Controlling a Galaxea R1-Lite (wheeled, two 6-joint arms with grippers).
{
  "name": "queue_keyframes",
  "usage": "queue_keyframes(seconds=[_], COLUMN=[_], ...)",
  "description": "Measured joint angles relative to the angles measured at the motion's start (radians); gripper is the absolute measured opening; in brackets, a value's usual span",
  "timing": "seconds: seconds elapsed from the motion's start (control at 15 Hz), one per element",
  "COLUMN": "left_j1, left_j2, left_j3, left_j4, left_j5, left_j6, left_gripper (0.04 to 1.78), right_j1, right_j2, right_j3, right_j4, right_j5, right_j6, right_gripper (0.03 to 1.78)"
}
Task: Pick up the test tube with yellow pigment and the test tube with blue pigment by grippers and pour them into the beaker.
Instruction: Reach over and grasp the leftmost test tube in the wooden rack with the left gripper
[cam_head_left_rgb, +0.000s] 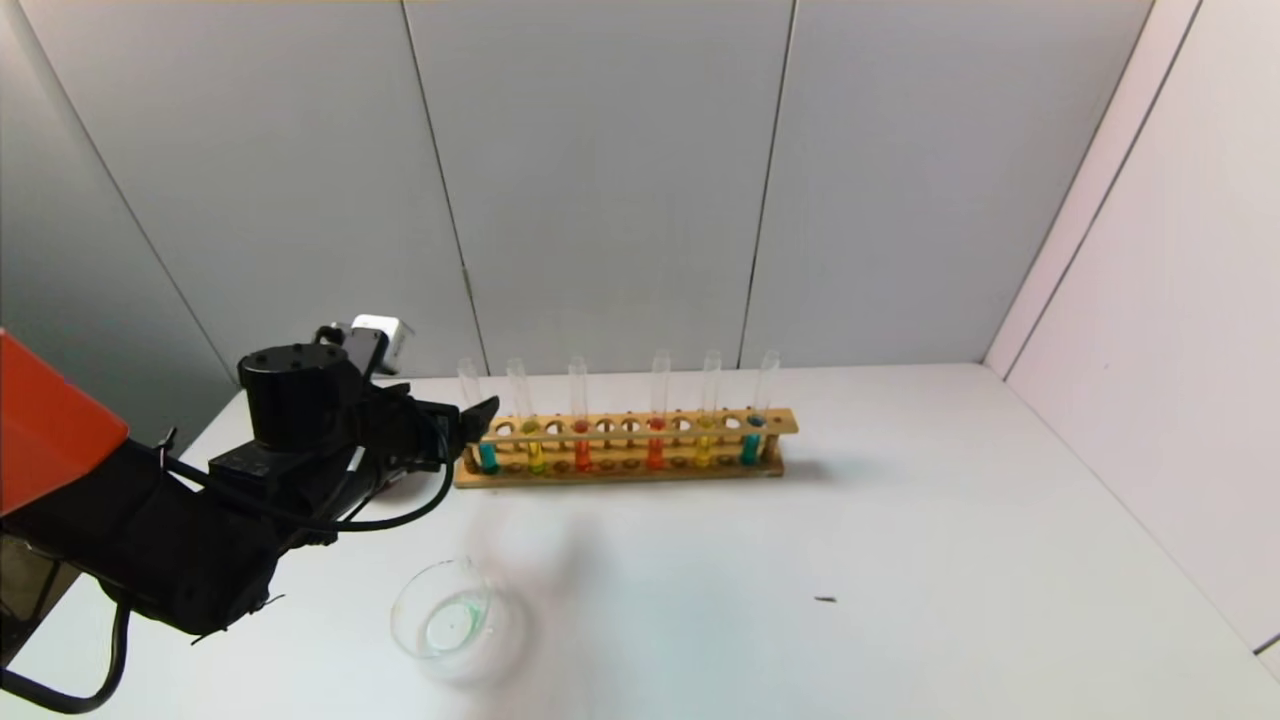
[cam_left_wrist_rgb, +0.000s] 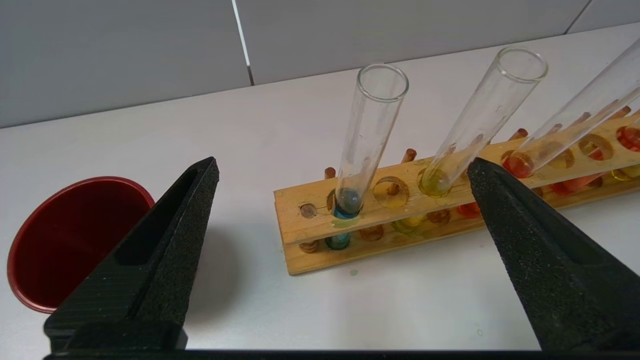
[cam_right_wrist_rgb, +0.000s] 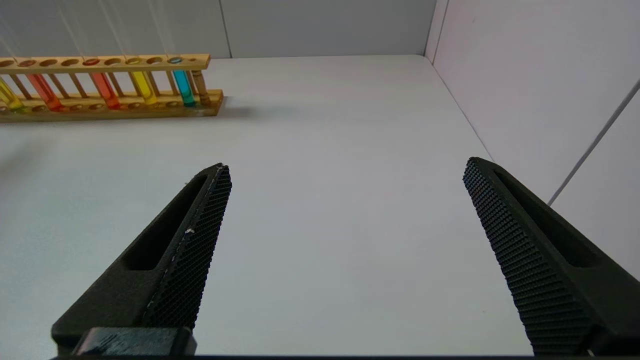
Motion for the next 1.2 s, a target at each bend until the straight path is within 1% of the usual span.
queue_keyframes(seconds=[0.2, 0.6, 1.2], left_j1=[-0.001, -0.003, 0.001], left_j2=[0.029, 0.118, 0.188], left_j3=[-0.034, -0.06, -0.092], left_j4=[-0.003, -0.141, -0.157], left_j5=[0.008, 0.019, 0.022], left_j6=[-0.003, -0.007, -0.008], left_gripper=[1.75, 1.75, 1.75], right_j1=[0.0, 0.0, 0.0], right_j2=[0.0, 0.0, 0.0], right_j3=[0.0, 0.0, 0.0], right_j4=[0.0, 0.0, 0.0], right_j5=[0.0, 0.0, 0.0], right_j6=[0.0, 0.0, 0.0], right_gripper=[1.7, 1.7, 1.7])
